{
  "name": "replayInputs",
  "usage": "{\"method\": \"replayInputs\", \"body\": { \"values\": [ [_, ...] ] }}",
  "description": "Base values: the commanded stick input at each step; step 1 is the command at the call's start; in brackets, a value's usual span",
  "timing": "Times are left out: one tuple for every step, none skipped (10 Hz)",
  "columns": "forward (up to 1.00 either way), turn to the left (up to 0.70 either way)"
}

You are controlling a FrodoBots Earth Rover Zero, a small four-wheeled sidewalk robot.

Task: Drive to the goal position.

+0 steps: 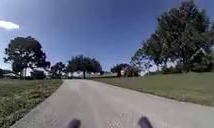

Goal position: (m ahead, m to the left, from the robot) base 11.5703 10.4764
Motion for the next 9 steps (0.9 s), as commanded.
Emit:
{"method": "replayInputs", "body": {
  "values": [
    [0.7, 0.35],
    [0.7, 0.35],
    [0.7, 0.35],
    [0.7, 0.17],
    [0.7, 0.0],
    [0.7, 0.0],
    [0.7, 0.0],
    [0.7, 0.0],
    [0.7, 0.0]
  ]
}}
